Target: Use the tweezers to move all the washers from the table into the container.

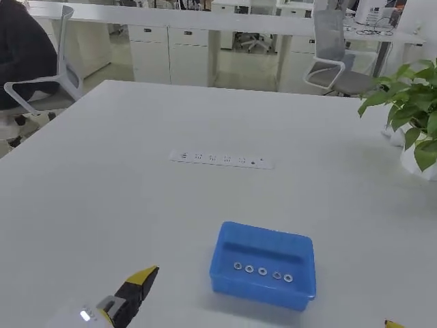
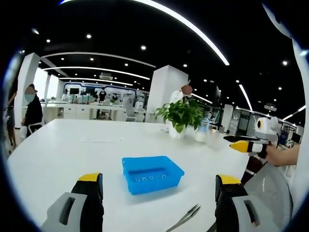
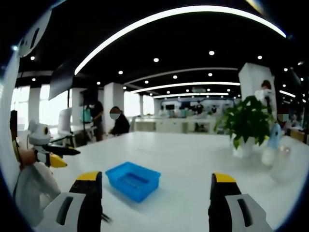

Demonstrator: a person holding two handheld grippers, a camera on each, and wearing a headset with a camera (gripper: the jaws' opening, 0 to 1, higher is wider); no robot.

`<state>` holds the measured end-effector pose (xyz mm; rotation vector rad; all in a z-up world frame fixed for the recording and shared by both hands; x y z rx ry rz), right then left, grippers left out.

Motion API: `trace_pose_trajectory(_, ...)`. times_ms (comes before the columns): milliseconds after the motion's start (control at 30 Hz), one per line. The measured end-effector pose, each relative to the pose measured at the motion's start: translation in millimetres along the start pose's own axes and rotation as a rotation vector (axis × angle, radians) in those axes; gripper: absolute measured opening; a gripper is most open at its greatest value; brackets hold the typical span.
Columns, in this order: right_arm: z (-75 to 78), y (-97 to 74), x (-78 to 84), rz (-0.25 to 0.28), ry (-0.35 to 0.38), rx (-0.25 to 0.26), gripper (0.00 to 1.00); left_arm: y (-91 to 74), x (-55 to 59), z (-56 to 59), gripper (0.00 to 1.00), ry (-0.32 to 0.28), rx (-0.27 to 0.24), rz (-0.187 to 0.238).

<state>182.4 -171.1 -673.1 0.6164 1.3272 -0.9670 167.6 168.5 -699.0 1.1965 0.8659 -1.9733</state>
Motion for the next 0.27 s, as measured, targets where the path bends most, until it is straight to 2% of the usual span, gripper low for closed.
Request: trace_pose_trajectory(267, -2.4, 2.1, 2.1, -0.029, -0.024, -0.01, 0.89, 0.3, 1.3, 0.0, 0.99, 0.0, 0.001, -0.008)
Point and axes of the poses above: the centre of the closed fingertips' face, and the gripper's own axes: y roughly forward along the fingers, z roughly to its right, x roughly out of its underside, the point moved 10 cm from there along -y, roughly backward along the fingers, and after that the axes turned 12 degrees about -y, right-handed, at the moved point
